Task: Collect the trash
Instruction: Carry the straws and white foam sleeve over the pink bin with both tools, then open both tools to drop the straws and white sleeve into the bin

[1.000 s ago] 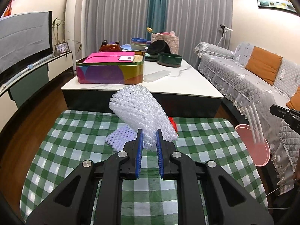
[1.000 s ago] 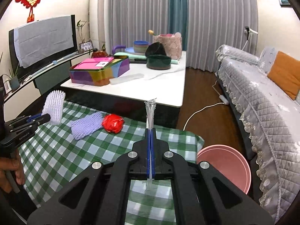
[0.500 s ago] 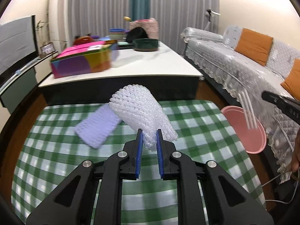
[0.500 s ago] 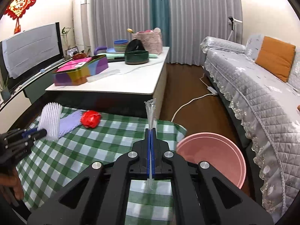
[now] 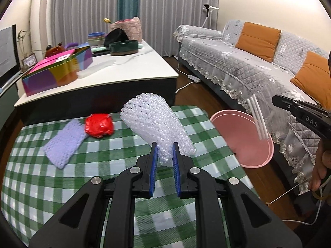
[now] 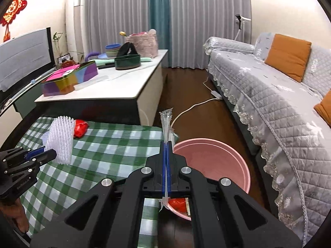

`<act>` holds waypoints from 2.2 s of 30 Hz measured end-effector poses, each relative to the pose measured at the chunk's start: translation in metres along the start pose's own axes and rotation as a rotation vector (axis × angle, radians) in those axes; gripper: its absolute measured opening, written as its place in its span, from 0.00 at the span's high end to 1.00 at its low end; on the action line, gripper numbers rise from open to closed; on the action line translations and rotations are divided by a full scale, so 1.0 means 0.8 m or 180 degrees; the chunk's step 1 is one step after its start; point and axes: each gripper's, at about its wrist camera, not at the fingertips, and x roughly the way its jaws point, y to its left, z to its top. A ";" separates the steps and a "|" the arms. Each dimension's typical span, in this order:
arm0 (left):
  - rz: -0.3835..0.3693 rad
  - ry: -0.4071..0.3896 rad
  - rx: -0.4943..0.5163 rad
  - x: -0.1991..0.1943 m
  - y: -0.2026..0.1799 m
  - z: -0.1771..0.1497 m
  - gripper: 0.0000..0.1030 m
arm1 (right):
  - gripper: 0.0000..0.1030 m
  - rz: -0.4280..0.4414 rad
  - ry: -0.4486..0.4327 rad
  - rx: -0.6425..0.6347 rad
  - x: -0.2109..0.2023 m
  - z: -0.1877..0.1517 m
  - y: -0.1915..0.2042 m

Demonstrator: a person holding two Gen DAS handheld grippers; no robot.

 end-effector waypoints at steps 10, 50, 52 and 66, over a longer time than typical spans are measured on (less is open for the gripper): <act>-0.0080 0.0022 0.0055 0.010 -0.022 0.001 0.86 | 0.99 -0.0145 -0.0060 0.0139 -0.008 0.003 -0.037; -0.0909 -0.0068 0.0610 0.127 -0.160 0.061 0.86 | 0.99 -0.0395 0.0142 0.0412 0.048 0.022 -0.128; -0.0954 -0.0053 0.0629 0.131 -0.164 0.062 0.86 | 0.95 -0.0421 0.0157 0.0426 0.051 0.021 -0.130; -0.0942 0.0030 0.0645 0.118 -0.150 0.053 0.74 | 0.47 -0.0497 0.0140 0.0560 0.053 0.021 -0.135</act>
